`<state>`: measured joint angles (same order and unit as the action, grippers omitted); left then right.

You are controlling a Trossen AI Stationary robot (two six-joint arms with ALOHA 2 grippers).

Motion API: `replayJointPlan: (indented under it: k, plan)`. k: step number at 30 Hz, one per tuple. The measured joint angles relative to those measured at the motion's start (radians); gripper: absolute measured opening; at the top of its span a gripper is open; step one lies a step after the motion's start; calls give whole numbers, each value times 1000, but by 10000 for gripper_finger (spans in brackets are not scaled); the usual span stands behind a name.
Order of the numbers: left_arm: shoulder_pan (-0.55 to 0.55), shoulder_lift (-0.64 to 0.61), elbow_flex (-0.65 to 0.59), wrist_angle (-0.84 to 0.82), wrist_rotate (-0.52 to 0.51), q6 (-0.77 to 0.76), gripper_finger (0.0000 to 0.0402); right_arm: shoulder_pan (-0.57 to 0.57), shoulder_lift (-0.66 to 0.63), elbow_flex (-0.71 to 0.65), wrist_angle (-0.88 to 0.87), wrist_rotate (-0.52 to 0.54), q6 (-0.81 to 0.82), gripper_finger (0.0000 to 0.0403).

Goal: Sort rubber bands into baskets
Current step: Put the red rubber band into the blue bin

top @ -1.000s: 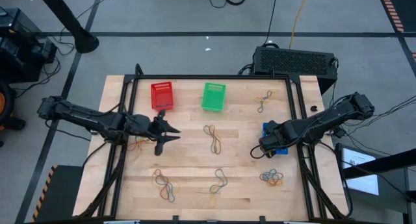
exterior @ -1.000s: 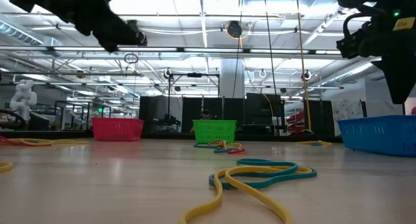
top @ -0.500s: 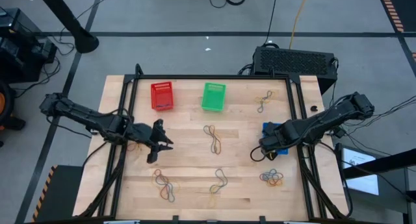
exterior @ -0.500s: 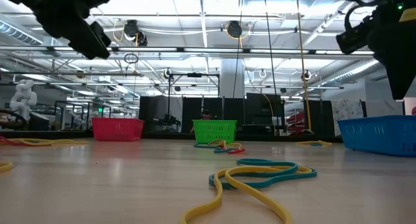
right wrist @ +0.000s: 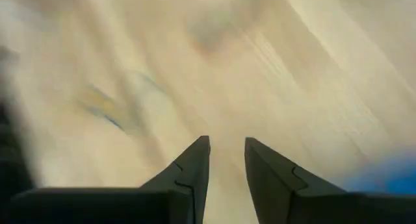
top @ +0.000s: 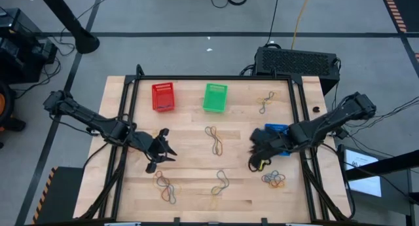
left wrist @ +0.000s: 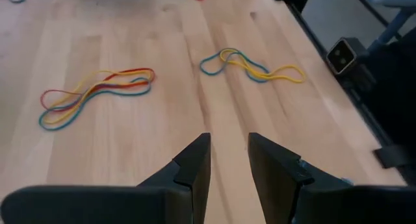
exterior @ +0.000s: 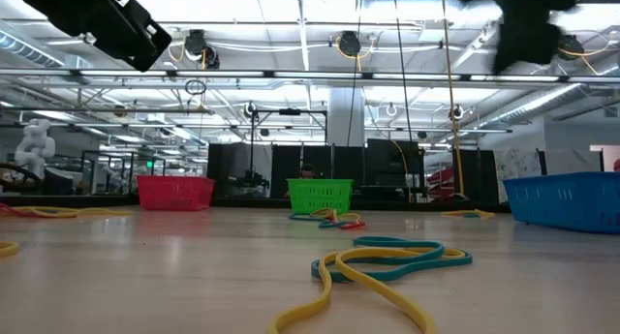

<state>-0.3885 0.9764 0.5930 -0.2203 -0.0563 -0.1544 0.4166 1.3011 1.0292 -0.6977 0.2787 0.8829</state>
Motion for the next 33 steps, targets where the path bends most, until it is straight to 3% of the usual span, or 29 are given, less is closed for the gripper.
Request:
replayJointPlan:
  k: [4,6,9,13,19,24,33]
  plan:
    - [2,1,0,2,-28,34,111,29,91,-2,438,28,-310,90]
    - [2,1,0,2,-50,34,111,39,147,-2,584,-20,-435,90]
    - [2,4,0,3,-56,37,111,50,221,-4,643,-170,-520,90]
    - [2,4,0,3,-56,39,111,66,273,-4,486,-354,-425,90]
    - [2,4,0,3,-57,40,111,109,303,-5,96,-459,-96,90]
    - [2,4,0,3,-57,40,111,162,305,-5,-28,-491,76,90]
    - [2,4,-1,3,-57,39,111,287,305,-5,-111,-491,145,90]
